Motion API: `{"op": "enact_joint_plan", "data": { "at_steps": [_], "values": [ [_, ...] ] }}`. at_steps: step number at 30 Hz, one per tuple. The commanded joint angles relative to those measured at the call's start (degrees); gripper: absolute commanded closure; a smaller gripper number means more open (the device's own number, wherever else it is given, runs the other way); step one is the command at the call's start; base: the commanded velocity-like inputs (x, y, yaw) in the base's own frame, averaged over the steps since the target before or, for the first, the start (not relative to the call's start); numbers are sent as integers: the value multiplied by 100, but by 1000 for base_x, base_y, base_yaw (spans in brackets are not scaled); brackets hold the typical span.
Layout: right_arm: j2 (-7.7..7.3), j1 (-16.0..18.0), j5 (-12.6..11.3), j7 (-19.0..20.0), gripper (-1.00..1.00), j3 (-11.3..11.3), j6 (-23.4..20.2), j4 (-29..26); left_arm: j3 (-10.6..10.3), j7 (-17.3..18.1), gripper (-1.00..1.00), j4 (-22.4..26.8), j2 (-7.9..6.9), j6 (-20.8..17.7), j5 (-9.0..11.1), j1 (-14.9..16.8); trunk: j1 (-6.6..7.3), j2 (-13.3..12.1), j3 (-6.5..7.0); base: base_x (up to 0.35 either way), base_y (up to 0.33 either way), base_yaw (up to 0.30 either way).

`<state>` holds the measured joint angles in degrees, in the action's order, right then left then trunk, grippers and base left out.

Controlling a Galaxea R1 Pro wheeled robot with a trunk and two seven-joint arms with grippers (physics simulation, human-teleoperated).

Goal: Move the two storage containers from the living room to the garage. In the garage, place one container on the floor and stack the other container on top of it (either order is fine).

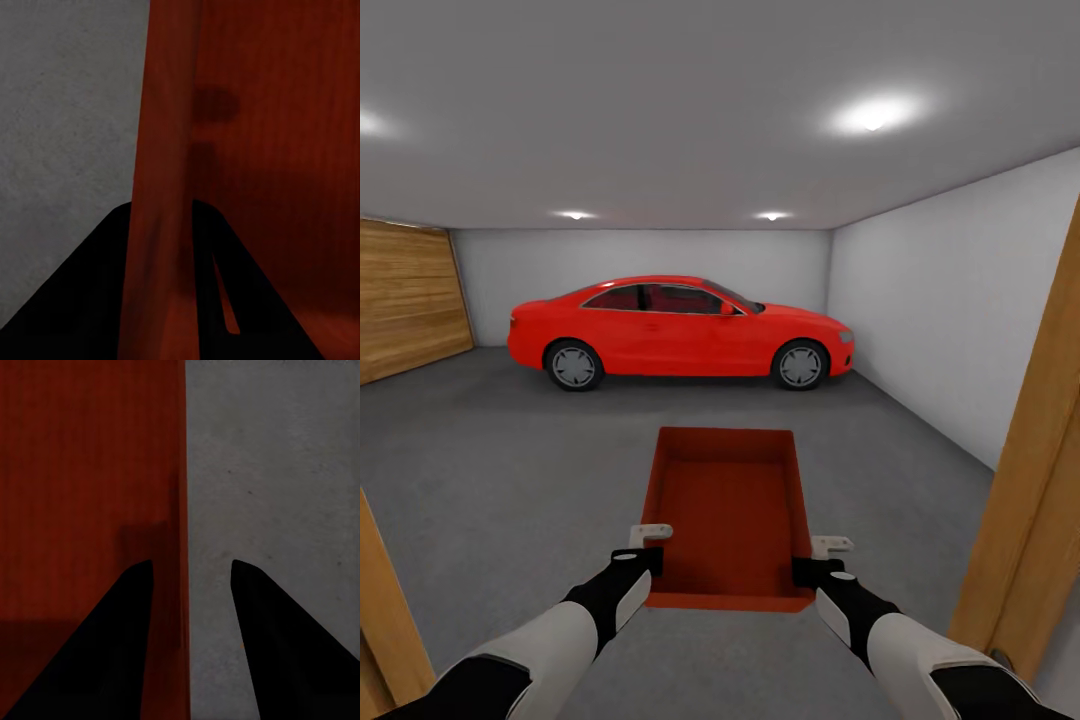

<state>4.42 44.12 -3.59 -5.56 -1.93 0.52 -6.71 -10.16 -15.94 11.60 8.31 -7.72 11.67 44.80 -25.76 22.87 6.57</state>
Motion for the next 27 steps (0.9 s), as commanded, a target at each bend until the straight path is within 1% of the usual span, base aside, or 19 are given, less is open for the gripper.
{"op": "enact_joint_plan", "data": {
  "at_steps": [1,11,17,18,27],
  "values": [
    [-26,0,-20,-51,100,11,9,11,-16,-40,100,26,-5,-35,20,3,-2,5,-2,0,0,0],
    [-29,0,-19,-49,100,15,9,11,-41,-45,100,27,-5,-37,42,3,-2,5,-2,6,0,0],
    [-29,0,-19,-43,100,18,2,11,-30,-42,100,27,-5,-35,37,3,-2,5,-2,212,0,0],
    [-29,0,-19,-42,100,27,1,11,445,-41,100,27,-5,-33,-341,3,-2,5,-2,302,0,0],
    [-29,0,-19,-41,100,29,0,11,445,-41,100,26,-5,-36,-341,3,-2,5,-2,317,0,0]
  ]
}}
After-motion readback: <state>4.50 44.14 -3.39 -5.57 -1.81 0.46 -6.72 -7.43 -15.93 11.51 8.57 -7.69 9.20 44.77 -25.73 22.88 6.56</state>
